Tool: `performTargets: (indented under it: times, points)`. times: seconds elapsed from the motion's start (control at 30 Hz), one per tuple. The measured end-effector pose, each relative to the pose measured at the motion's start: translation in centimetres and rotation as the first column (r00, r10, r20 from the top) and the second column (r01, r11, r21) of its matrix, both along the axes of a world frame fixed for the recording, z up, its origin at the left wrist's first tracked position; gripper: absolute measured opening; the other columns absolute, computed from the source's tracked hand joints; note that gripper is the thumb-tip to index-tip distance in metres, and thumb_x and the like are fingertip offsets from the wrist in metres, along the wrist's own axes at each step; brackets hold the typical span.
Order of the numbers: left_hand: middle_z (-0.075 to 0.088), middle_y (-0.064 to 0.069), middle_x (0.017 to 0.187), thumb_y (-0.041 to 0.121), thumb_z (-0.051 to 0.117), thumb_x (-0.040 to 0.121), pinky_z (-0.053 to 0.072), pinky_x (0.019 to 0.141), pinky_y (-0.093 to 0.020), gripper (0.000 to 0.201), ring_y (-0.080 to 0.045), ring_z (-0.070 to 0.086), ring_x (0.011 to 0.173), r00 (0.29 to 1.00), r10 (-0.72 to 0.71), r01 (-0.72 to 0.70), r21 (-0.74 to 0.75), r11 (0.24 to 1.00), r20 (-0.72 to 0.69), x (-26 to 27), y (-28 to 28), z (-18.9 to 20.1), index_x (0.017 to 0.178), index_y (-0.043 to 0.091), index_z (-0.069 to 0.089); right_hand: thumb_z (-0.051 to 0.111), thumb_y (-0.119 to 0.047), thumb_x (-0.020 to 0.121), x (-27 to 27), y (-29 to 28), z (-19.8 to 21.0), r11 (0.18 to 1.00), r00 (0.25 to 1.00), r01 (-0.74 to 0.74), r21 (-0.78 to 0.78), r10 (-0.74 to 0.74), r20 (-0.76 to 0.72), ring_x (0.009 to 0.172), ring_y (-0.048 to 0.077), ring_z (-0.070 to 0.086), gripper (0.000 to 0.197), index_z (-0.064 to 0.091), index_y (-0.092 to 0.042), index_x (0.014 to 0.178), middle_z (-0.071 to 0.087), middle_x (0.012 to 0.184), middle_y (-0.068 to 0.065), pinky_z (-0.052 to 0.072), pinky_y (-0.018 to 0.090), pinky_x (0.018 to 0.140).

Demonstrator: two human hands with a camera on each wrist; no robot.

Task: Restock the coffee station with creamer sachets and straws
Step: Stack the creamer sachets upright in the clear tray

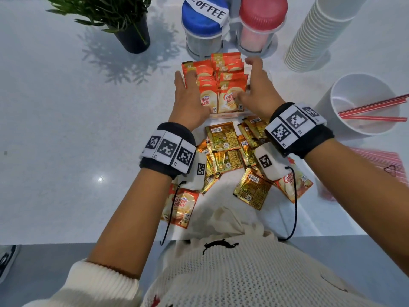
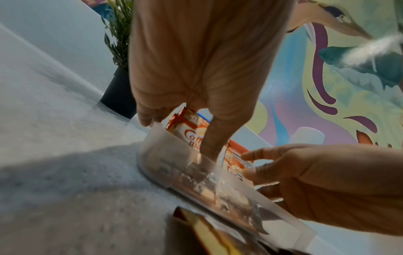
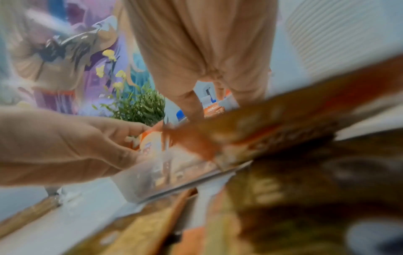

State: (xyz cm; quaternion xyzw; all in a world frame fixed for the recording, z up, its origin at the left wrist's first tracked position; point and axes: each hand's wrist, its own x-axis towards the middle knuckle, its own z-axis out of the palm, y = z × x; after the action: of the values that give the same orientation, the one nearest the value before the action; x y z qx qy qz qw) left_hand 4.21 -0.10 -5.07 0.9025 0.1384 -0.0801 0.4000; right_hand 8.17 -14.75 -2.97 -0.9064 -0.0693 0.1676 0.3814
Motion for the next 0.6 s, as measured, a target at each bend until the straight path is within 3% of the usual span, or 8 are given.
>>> performTargets:
  times: [0.13, 0.23, 0.33, 0.47, 0.53, 0.6]
  points:
    - [0.012, -0.018, 0.153, 0.005, 0.072, 0.075, 0.032, 0.113, -0.045, 0.094, -0.031, 0.022, 0.142, 1.0, -0.002, 0.002, -0.02, 1.0, -0.02, 0.2, 0.1, -0.3, 0.147, 0.014, 0.012, 0.046, -0.003, 0.088, -0.3, 0.8, -0.2, 0.987, 0.988, 0.013, 0.159, 0.012, -0.155, 0.11, 0.028, 0.059, 0.069, 0.006, -0.019, 0.142, 0.054, 0.126, 0.012, 0.048, 0.048, 0.096]
    - [0.011, -0.016, 0.154, 0.008, 0.071, 0.077, 0.033, 0.112, -0.044, 0.093, -0.03, 0.024, 0.142, 0.999, -0.028, 0.028, 0.009, 1.0, -0.04, 0.2, 0.3, -0.3, 0.149, 0.015, 0.012, 0.047, -0.006, 0.087, -0.2, 0.8, -0.6, 0.984, 0.988, 0.015, 0.178, 0.012, -0.154, 0.109, 0.029, 0.06, 0.067, 0.01, -0.02, 0.142, 0.056, 0.124, 0.012, 0.048, 0.05, 0.094]
    - [0.012, -0.015, 0.154, 0.012, 0.072, 0.078, 0.034, 0.112, -0.044, 0.093, -0.029, 0.026, 0.141, 0.997, -0.045, 0.047, 0.035, 0.998, -0.055, 0.2, 0.5, -0.2, 0.149, 0.015, 0.013, 0.046, -0.01, 0.092, -0.3, 0.6, -0.7, 0.994, 0.994, -0.023, 0.104, 0.034, -0.105, 0.113, 0.025, 0.057, 0.063, 0.011, -0.018, 0.143, 0.053, 0.131, 0.009, 0.046, 0.039, 0.098]
    - [0.024, -0.014, 0.15, 0.016, 0.072, 0.078, 0.035, 0.111, -0.04, 0.084, -0.028, 0.034, 0.137, 0.996, -0.065, 0.066, 0.019, 0.998, -0.063, -0.3, 0.6, 0.8, 0.146, 0.015, 0.023, 0.048, -0.009, 0.091, -0.7, 0.1, -0.2, 0.998, 0.999, -0.039, 0.053, 0.039, 0.007, 0.115, 0.018, 0.053, 0.059, 0.018, -0.015, 0.142, 0.049, 0.132, 0.001, 0.04, 0.024, 0.094]
    - [0.033, -0.011, 0.146, 0.016, 0.071, 0.079, 0.036, 0.107, -0.033, 0.075, -0.025, 0.04, 0.133, 0.998, -0.052, 0.052, -0.005, 0.999, -0.03, -0.7, 0.9, 1.7, 0.141, 0.016, 0.029, 0.051, -0.007, 0.089, -1.2, 0.1, 0.6, 0.998, 0.992, -0.035, 0.051, 0.028, 0.122, 0.118, 0.015, 0.048, 0.056, 0.025, -0.012, 0.139, 0.047, 0.133, 0.001, 0.033, 0.016, 0.096]
    - [0.038, -0.008, 0.144, 0.016, 0.068, 0.083, 0.031, 0.095, -0.016, 0.069, -0.016, 0.041, 0.13, 0.999, -0.035, 0.035, -0.012, 0.999, 0.027, -1.3, 1.4, 2.9, 0.14, 0.015, 0.031, 0.053, -0.005, 0.086, -1.7, 0.3, 1.1, 0.998, 0.969, -0.045, 0.037, 0.035, 0.246, 0.124, 0.017, 0.044, 0.054, 0.031, -0.009, 0.135, 0.045, 0.135, 0.008, 0.029, 0.014, 0.095]
